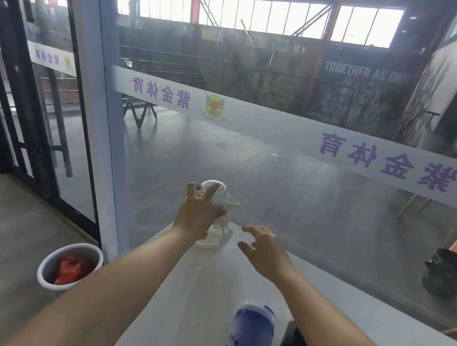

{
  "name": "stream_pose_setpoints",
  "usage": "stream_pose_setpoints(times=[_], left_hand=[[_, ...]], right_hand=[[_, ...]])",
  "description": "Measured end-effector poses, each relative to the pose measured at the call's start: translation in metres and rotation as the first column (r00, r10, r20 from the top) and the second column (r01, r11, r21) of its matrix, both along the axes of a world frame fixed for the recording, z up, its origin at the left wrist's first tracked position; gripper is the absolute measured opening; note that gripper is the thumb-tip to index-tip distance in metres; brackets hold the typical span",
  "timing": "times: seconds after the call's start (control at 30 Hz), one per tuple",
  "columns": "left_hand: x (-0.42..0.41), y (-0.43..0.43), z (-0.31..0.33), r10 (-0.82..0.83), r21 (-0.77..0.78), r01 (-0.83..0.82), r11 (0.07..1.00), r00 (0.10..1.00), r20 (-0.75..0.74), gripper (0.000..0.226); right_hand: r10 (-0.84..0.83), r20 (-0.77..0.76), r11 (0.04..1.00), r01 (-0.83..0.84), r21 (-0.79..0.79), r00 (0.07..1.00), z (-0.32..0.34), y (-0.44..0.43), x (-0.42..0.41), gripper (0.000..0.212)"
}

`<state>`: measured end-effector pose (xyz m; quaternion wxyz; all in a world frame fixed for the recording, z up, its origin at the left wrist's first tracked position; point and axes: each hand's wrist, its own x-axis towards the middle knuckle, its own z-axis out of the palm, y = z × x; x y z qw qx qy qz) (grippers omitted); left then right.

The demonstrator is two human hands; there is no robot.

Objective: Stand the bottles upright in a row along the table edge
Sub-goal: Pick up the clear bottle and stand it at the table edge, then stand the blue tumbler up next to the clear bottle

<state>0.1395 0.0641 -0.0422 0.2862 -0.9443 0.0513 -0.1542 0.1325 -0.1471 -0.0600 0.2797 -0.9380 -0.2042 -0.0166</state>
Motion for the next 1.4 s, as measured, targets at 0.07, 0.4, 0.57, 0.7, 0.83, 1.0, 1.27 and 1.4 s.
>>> stream_pose_setpoints(times=[0.07, 0.4, 0.57, 0.7, 0.83, 1.0, 1.27, 1.4], left_hand=[[0.023, 0.007, -0.006, 0.037, -0.044, -0.037, 0.998, 0.999, -0.016, 0.051], [0.047, 0.003, -0.007, 0.070, -0.645, -0.143, 0.751, 0.988, -0.137, 0.062], [0.013, -0.008, -0.006, 0.107, -0.783, 0.138, 0.606, 0.962, 0.252, 0.080], [-0.048, -0.044, -0.009, -0.131, -0.822, 0.189, 0.536, 0.981, 0.140, 0.055], [-0.111, -0.083, -0.007, -0.187, -0.853, -0.243, 0.463, 0.914, -0.361, 0.051], [-0.161, -0.110, -0.009, -0.194, -0.745, -0.534, 0.400, 0.745, -0.639, 0.055], [-0.185, -0.119, -0.018, -0.242, -0.764, -0.623, 0.168, 0.725, -0.644, 0.044], [-0.177, -0.110, -0.020, -0.128, -0.842, -0.528, 0.108, 0.833, -0.539, 0.041]], right_hand=[[0.012, -0.008, 1.000, -0.012, -0.025, 1.000, -0.002, -0.007, 0.006, 0.042], [0.040, -0.048, 0.994, -0.045, -0.101, 0.998, -0.007, -0.014, 0.006, 0.037], [0.017, -0.137, 0.994, -0.032, -0.108, 0.990, 0.000, -0.023, -0.007, 0.036], [0.016, -0.190, 0.988, -0.046, -0.150, 0.982, 0.019, -0.031, -0.028, 0.032], [0.009, -0.178, 0.981, -0.044, -0.192, 0.984, 0.032, -0.036, -0.057, 0.028], [0.017, -0.110, 0.980, -0.039, -0.194, 0.994, 0.038, -0.040, -0.097, 0.027], [-0.026, -0.133, 0.982, 0.001, -0.191, 0.991, 0.034, -0.050, -0.130, 0.029], [-0.103, -0.183, 0.990, 0.084, -0.111, 0.978, 0.028, -0.051, -0.124, 0.039]])
